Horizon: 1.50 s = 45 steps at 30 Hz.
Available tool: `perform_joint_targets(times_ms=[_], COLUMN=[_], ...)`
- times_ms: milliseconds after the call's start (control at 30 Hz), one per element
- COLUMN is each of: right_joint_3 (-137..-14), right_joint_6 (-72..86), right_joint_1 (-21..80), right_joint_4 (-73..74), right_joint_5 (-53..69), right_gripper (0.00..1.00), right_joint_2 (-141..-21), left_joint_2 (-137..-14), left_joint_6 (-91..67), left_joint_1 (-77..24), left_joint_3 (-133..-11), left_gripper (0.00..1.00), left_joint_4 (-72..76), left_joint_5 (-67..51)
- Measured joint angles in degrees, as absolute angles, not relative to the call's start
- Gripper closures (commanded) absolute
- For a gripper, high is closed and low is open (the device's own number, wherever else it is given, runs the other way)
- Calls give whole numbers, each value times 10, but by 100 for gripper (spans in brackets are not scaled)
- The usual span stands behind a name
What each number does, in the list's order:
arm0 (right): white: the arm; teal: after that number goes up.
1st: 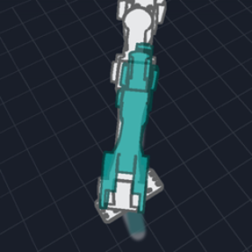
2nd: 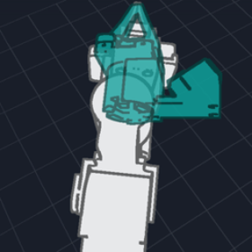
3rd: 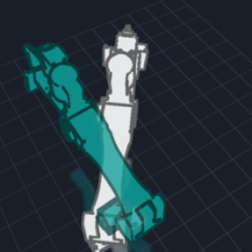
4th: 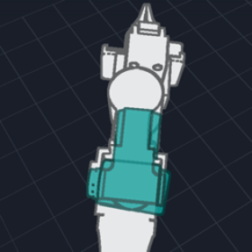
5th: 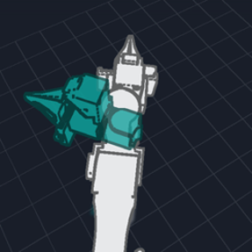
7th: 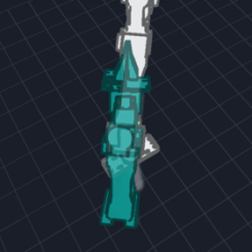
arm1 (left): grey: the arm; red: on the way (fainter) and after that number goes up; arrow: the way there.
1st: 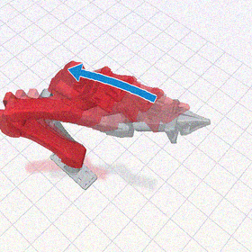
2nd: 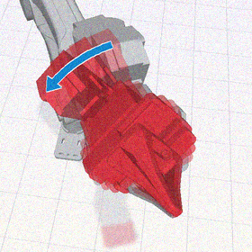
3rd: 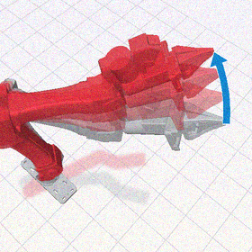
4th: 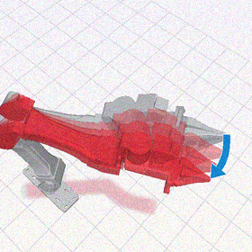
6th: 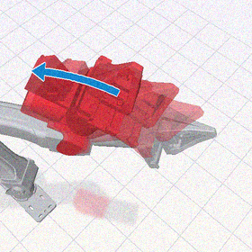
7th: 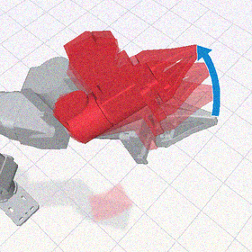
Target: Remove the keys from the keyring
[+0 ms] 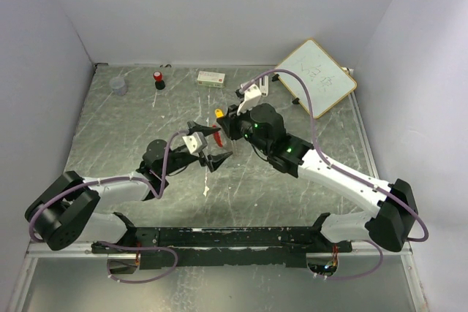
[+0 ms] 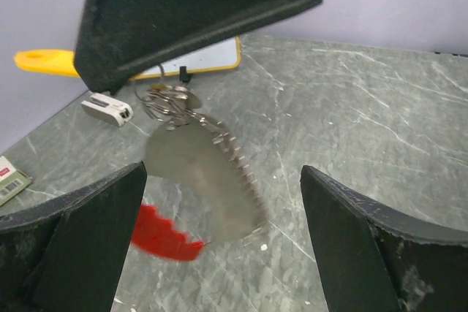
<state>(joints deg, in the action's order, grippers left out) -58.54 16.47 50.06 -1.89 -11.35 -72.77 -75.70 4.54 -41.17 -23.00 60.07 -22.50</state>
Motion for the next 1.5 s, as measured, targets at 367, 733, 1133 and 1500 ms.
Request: perform_joint_targets(times_ms=[367, 733, 1133, 1500], right_joint_3=[-589, -596, -611, -616], right_joint_6=[164, 155, 141, 134], right_joint_1=[522, 545, 569, 587], right_joint_4=[-19, -19, -18, -18], right_joint_5=[-116, -130, -156, -169], right_gripper=[100, 100, 100, 100], right_joint_2=[-728, -728, -728, -728], left_joint_2=[-773, -779, -779, -779], left_joint_6=[41, 38, 38, 34], left_joint_1=[-416, -422, -422, -423], left_joint_3=[-230, -229, -209, -208], left_gripper=[2, 2, 2, 68], left_joint_4=[647, 653, 652, 653], left_joint_5=[-190, -177, -158, -154])
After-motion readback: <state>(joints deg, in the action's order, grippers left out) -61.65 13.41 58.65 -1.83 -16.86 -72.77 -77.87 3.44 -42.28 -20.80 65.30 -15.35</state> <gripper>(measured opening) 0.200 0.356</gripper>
